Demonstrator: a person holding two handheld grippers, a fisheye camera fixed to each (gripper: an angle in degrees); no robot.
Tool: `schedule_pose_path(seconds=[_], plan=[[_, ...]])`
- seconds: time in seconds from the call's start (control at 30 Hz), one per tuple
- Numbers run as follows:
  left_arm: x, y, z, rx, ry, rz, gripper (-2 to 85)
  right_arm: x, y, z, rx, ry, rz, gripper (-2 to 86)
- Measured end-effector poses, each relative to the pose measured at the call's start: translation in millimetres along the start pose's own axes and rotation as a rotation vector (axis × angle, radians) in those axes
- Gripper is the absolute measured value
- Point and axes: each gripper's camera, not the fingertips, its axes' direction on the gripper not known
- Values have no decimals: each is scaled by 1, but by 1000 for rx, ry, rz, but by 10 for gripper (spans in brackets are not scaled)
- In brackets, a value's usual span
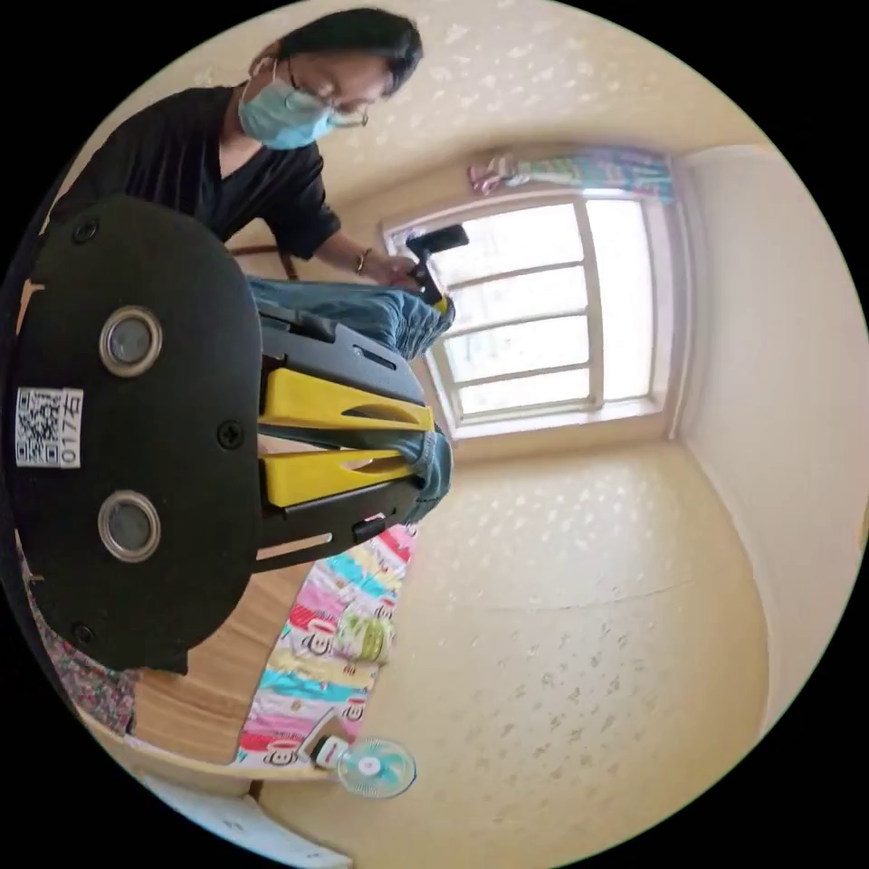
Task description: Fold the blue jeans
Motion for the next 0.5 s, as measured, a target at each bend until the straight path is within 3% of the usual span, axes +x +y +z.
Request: schedule_pose_path(seconds=[0.2,0.27,0.4,0.5], plan=[[-127,-18,168,-314,-99,-300,87,126,-13,118,191,144,487,38],[-138,10,186,-342,-109,-261,114,137,8,151,159,203,487,74],[-137,120,229,-502,-4,-142,96,154,87,253,-166,291,308,104],[-130,234,260,-693,144,-207,90,151,179,319,-387,199,204,110]])
